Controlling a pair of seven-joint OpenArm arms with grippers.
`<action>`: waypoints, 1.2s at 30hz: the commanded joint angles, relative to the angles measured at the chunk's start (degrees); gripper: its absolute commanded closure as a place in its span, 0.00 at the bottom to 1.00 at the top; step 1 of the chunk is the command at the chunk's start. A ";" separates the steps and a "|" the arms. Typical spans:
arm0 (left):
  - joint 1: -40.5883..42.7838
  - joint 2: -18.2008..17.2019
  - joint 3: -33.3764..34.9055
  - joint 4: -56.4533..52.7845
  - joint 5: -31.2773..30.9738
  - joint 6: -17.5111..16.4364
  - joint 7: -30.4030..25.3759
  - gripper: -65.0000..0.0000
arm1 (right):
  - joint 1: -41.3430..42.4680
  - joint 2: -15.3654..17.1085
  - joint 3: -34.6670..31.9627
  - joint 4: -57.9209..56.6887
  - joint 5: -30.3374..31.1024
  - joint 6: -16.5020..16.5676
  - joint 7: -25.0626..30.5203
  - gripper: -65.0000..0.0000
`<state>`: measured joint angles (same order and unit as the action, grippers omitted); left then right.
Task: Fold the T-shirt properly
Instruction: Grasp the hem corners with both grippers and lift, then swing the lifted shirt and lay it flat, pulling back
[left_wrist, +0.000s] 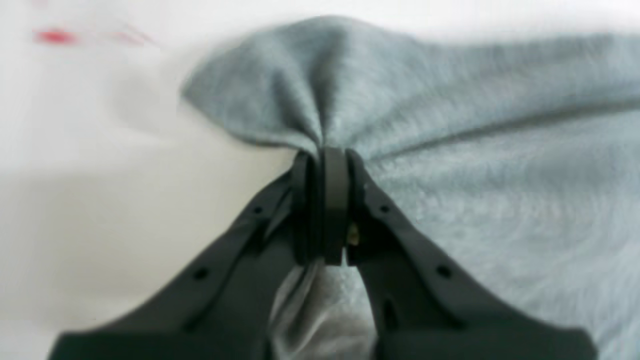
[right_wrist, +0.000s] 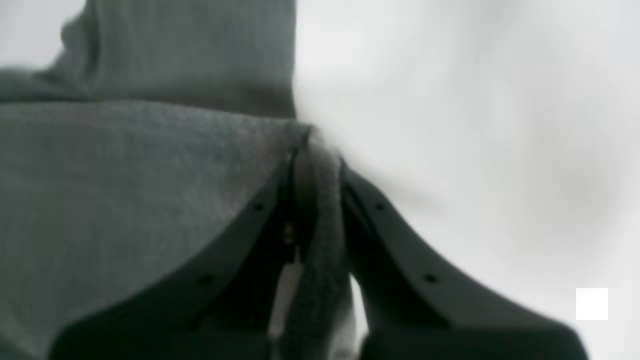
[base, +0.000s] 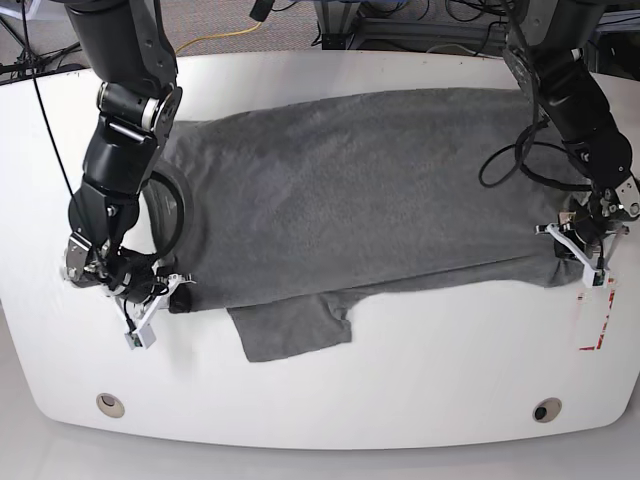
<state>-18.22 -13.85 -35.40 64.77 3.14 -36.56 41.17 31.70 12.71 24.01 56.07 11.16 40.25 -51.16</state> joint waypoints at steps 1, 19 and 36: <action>-1.52 -1.23 1.24 5.25 -0.63 0.29 0.99 1.00 | 2.19 0.78 0.03 3.57 0.58 -0.25 -0.05 1.00; -8.20 -1.14 6.34 35.05 -0.81 0.29 14.88 1.00 | 20.47 5.71 -9.81 5.16 0.67 -0.25 -2.95 1.00; -36.16 -3.87 6.61 40.06 -0.46 0.29 27.45 1.00 | 43.10 9.22 -14.21 5.33 1.11 -0.25 -14.73 1.00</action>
<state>-51.92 -16.38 -28.47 104.18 -1.21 -37.12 68.07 73.32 20.45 9.41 60.58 15.55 41.39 -63.72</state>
